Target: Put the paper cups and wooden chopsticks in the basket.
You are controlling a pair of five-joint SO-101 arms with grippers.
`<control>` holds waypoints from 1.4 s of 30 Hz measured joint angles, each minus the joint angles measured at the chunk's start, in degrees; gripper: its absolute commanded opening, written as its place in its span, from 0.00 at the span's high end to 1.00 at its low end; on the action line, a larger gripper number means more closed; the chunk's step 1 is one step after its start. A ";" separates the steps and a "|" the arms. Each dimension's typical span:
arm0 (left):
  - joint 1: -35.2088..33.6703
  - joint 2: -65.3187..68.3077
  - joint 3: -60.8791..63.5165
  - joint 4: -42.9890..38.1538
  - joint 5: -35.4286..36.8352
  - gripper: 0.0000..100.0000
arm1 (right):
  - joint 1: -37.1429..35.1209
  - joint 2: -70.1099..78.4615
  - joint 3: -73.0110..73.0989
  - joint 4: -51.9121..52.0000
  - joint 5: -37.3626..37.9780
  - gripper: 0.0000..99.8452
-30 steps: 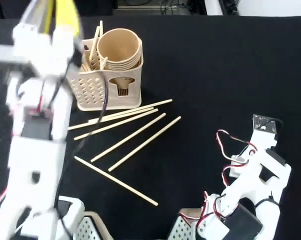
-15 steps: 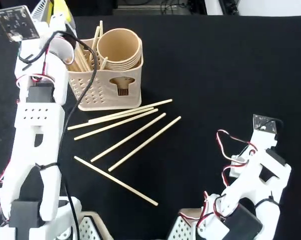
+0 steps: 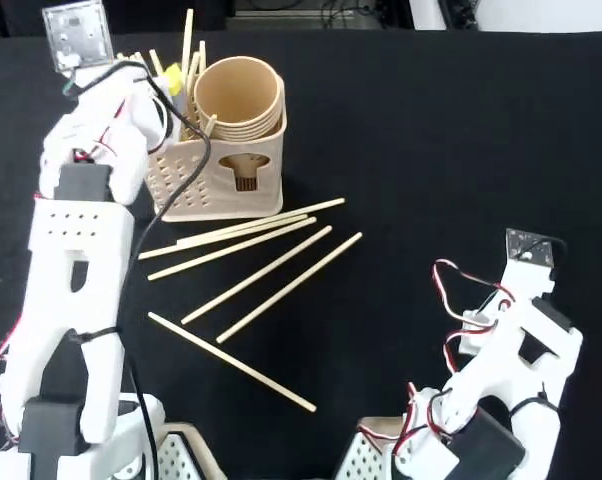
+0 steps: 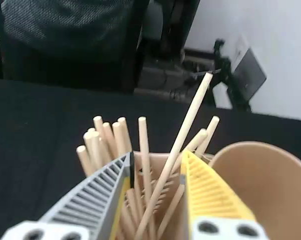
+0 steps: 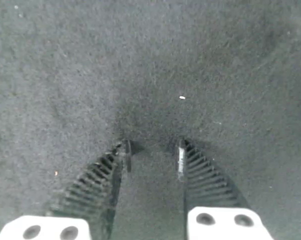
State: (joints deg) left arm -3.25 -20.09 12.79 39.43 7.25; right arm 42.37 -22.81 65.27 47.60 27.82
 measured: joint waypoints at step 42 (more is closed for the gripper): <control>34.11 34.81 3.43 6.77 -32.26 0.76 | 0.00 0.00 0.00 0.00 0.00 0.85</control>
State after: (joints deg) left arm 30.86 14.73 16.22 46.20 -25.01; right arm 42.37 -22.81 65.27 47.60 27.82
